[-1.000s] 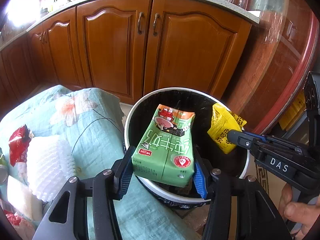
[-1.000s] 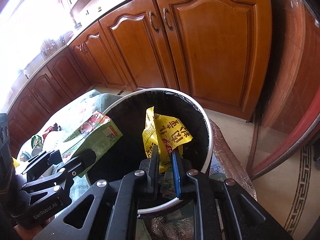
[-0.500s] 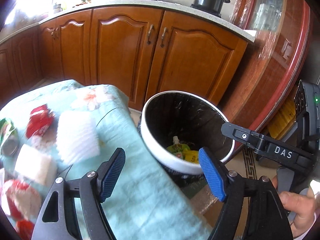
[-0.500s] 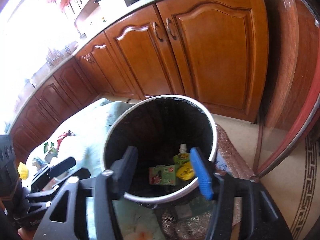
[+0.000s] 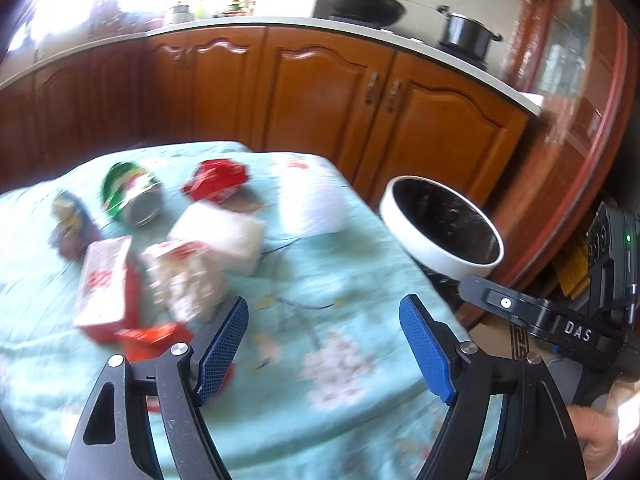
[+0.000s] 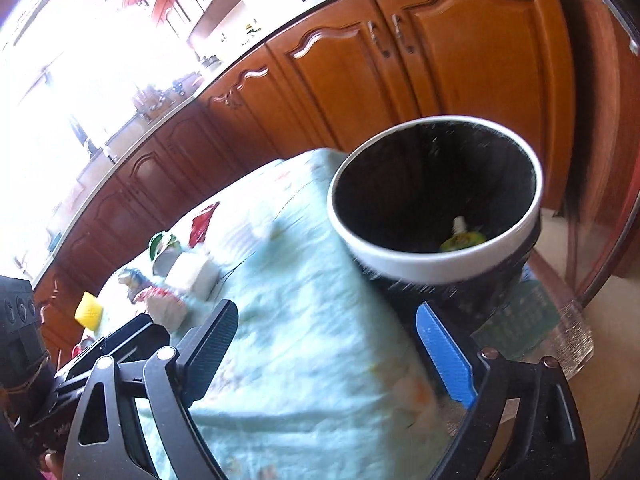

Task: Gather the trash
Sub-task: 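Move both open tools back toward the remaining trash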

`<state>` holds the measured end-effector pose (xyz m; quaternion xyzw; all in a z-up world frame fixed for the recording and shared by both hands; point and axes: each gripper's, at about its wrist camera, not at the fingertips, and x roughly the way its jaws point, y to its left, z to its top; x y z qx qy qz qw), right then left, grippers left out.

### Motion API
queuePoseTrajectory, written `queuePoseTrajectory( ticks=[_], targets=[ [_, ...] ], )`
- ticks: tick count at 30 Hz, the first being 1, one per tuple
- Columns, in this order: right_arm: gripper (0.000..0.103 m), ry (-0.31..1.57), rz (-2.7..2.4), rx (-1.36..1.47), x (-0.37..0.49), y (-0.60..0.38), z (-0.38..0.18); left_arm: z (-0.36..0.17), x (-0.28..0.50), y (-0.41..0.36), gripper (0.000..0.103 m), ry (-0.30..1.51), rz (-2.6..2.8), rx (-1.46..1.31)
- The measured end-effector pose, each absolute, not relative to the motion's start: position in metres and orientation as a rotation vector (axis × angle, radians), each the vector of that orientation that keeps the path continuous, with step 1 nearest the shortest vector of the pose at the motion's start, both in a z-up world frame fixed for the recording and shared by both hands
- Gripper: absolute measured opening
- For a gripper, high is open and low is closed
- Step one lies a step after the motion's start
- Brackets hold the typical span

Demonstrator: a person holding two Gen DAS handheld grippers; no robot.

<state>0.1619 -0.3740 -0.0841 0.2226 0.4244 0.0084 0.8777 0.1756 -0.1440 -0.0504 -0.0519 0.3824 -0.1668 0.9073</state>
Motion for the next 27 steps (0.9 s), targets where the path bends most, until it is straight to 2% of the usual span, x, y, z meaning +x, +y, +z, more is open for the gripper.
queuePoseTrajectory(
  ticks=[14, 23, 27],
  targets=[
    [0.098, 0.916, 0.165, 0.434, 0.164, -0.296, -0.100, -0.043, 0.130, -0.045, 0.078, 0.787, -0.176, -0.228],
    [0.097, 0.927, 0.223, 0.369, 0.170, -0.264, -0.103, -0.052, 0.138, -0.032, 0.078, 0.830, -0.199, -0.235],
    [0.091, 0.925, 0.208, 0.363, 0.176, -0.268, -0.102, -0.061, 0.147, -0.037, 0.076, 0.855, -0.215, -0.219]
  ],
)
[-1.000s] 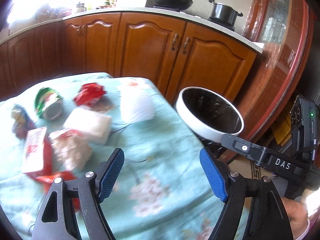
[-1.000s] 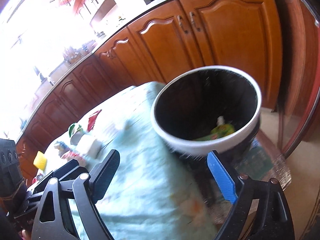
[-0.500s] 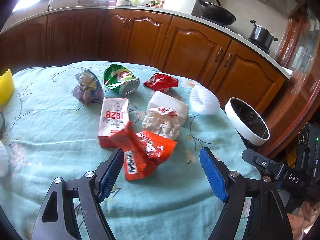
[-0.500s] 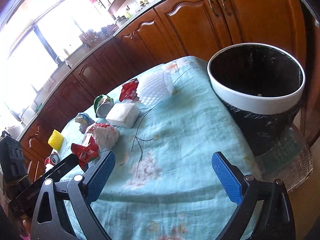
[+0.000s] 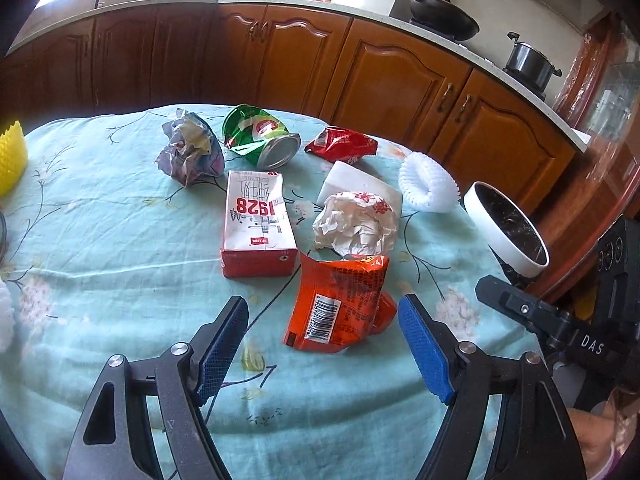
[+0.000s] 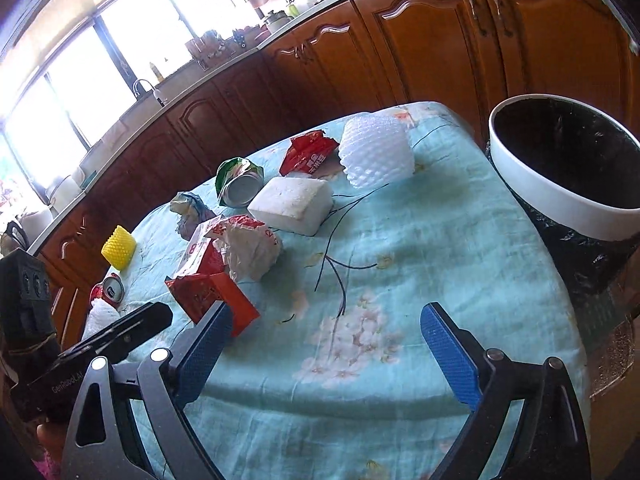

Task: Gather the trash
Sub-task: 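Move both open tools back toward the remaining trash, then grasp the orange snack bag with the left tool while the right tool grasps the crumpled red-white wrapper, then carry the orange bag and wrapper over the bin and open both tools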

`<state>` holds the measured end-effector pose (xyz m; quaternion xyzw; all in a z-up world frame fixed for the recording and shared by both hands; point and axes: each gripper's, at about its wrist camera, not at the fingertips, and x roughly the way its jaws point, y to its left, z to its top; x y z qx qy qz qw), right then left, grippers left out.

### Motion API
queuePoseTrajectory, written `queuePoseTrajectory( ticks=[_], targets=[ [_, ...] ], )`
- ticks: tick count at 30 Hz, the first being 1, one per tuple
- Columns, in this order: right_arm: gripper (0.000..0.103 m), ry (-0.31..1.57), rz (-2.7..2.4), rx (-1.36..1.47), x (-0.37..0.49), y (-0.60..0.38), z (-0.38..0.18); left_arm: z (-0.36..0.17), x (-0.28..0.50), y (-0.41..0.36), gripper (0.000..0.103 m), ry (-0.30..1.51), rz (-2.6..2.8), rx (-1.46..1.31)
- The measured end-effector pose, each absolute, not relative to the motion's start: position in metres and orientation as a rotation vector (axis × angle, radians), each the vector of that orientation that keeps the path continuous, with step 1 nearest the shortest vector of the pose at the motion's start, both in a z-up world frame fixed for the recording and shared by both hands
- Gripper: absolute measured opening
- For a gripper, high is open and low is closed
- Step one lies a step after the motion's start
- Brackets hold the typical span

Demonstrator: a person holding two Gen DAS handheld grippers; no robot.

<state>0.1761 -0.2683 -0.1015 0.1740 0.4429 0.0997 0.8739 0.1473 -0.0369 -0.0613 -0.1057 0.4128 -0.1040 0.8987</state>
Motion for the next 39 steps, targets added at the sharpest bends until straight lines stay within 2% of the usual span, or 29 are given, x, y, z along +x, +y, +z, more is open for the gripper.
queuePoseTrajectory(
  ticks=[1, 3, 4, 6, 7, 10, 12, 20, 21, 23, 24, 25, 39],
  targets=[
    [0.089, 0.927, 0.205, 0.370, 0.178, -0.271, -0.102, -0.065, 0.151, -0.039, 0.075, 0.868, -0.219, -0.213],
    [0.084, 0.932, 0.197, 0.384, 0.180, -0.273, -0.104, -0.073, 0.159, -0.042, 0.064, 0.885, -0.231, -0.217],
    [0.080, 0.934, 0.194, 0.388, 0.182, -0.274, -0.105, -0.077, 0.163, -0.043, 0.047, 0.901, -0.243, -0.219],
    [0.075, 0.941, 0.198, 0.393, 0.185, -0.272, -0.107, -0.084, 0.169, -0.042, 0.039, 0.922, -0.263, -0.239],
    [0.071, 0.943, 0.205, 0.392, 0.186, -0.270, -0.107, -0.083, 0.169, -0.039, 0.024, 0.912, -0.278, -0.254],
    [0.061, 0.949, 0.241, 0.372, 0.193, -0.256, -0.108, -0.079, 0.169, -0.032, 0.023, 0.891, -0.261, -0.234],
    [0.059, 0.951, 0.271, 0.356, 0.201, -0.244, -0.109, -0.077, 0.166, -0.024, 0.022, 0.887, -0.253, -0.243],
    [0.056, 0.974, 0.355, 0.290, 0.242, -0.198, -0.120, -0.071, 0.154, -0.004, 0.021, 0.869, -0.209, -0.251],
    [0.052, 0.985, 0.366, 0.291, 0.247, -0.194, -0.124, -0.072, 0.153, -0.005, 0.021, 0.871, -0.207, -0.248],
    [0.034, 1.000, 0.386, 0.286, 0.250, -0.190, -0.129, -0.073, 0.151, -0.006, 0.021, 0.878, -0.210, -0.246],
    [0.020, 1.001, 0.391, 0.286, 0.249, -0.190, -0.129, -0.073, 0.151, -0.007, 0.021, 0.881, -0.214, -0.246],
    [0.013, 0.996, 0.394, 0.289, 0.246, -0.191, -0.128, -0.072, 0.150, -0.009, 0.021, 0.882, -0.219, -0.243],
    [0.010, 0.917, 0.244, 0.334, 0.183, -0.285, -0.093, -0.056, 0.165, -0.075, 0.021, 0.859, -0.380, -0.166]
  ],
)
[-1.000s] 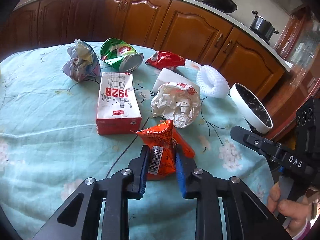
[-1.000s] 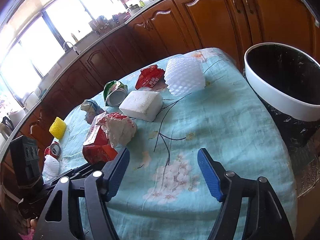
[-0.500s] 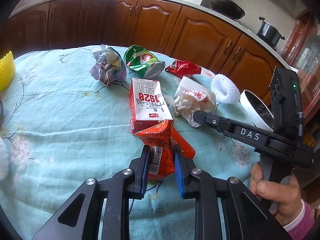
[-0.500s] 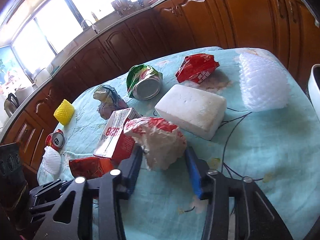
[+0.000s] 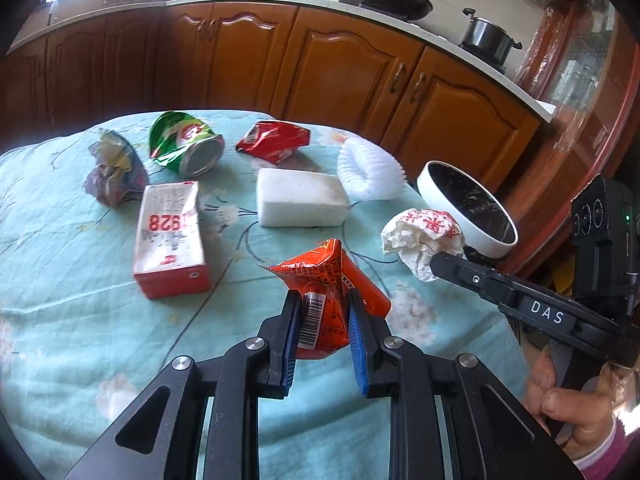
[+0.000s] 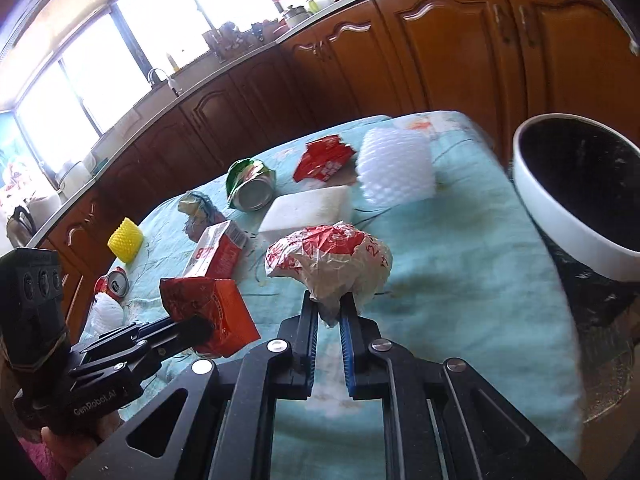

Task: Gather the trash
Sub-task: 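Carry the orange bag and wrapper over the bin and open both tools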

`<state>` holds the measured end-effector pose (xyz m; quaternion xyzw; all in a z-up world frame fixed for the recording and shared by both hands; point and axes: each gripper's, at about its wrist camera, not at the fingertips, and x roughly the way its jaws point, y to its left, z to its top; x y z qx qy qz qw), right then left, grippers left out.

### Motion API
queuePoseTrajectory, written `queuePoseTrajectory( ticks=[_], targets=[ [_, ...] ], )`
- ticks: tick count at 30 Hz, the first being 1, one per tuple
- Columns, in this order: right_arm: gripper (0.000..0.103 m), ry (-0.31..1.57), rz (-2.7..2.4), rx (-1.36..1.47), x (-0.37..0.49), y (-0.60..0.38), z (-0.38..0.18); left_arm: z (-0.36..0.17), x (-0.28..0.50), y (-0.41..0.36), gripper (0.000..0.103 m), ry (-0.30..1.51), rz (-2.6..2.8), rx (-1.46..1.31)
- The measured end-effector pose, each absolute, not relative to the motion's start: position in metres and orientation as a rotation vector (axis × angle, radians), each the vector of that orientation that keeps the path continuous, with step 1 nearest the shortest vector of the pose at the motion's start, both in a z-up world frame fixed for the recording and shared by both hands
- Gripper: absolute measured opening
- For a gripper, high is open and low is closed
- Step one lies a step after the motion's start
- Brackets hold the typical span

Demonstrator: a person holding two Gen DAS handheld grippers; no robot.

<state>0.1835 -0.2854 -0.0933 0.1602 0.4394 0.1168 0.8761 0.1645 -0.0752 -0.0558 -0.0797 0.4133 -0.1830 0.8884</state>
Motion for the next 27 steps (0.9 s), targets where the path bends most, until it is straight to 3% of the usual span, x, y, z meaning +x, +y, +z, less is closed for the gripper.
queuePoseTrajectory(
  ticks=[27],
  targets=[
    [0.011, 0.797, -0.043, 0.414, 0.155, -0.428, -0.063, -0.051, 0.240, -0.222, 0.021, 0.833, -0.579, -0.045]
  ],
)
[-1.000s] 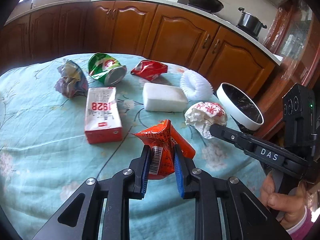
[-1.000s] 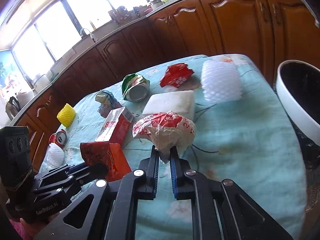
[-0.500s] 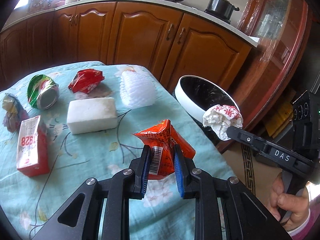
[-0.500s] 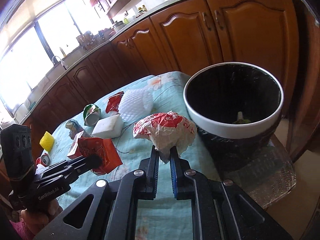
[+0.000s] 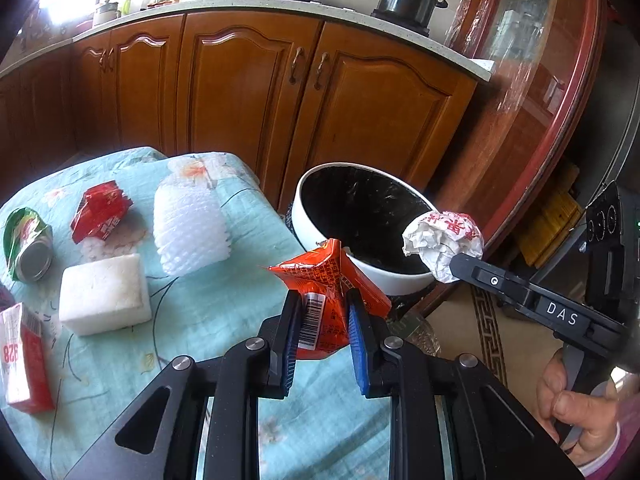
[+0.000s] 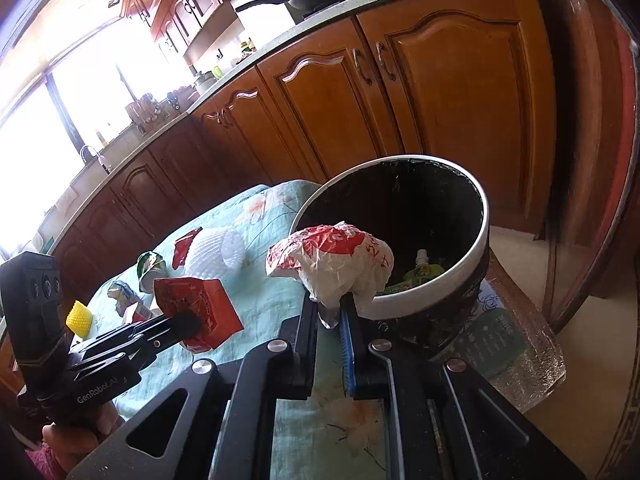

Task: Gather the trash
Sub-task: 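Carry the orange bag and wrapper over the bin and open both tools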

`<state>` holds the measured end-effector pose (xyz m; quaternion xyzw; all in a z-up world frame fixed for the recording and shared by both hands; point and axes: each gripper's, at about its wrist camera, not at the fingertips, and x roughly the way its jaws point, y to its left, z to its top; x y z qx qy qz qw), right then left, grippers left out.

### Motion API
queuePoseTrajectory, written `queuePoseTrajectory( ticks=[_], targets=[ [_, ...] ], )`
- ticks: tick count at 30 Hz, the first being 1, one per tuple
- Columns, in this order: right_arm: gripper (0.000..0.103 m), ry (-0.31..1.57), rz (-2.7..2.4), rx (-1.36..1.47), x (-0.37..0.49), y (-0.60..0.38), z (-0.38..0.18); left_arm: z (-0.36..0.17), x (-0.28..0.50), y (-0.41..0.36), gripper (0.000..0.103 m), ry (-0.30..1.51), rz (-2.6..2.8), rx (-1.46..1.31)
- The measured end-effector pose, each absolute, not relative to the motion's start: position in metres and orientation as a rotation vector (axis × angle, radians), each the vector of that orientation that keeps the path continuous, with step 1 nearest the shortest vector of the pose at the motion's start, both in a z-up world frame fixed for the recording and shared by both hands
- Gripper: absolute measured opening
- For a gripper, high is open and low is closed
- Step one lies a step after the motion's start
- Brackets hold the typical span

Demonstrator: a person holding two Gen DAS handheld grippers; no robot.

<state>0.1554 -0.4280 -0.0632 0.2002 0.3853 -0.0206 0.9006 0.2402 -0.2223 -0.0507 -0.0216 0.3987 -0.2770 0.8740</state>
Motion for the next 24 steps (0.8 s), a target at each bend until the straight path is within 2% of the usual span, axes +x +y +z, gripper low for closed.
queuePoseTrajectory(
  ticks=[9, 24],
  targets=[
    [0.010, 0.793, -0.067, 0.385, 0.182, -0.453, -0.057, -0.051, 0.281, -0.271, 0.021, 0.805, -0.603, 0.015],
    [0.011, 0.863, -0.101, 0.369, 0.217, -0.486, -0.069, -0.074, 0.330, -0.323, 0.022, 0.866, -0.609, 0.066]
  ],
)
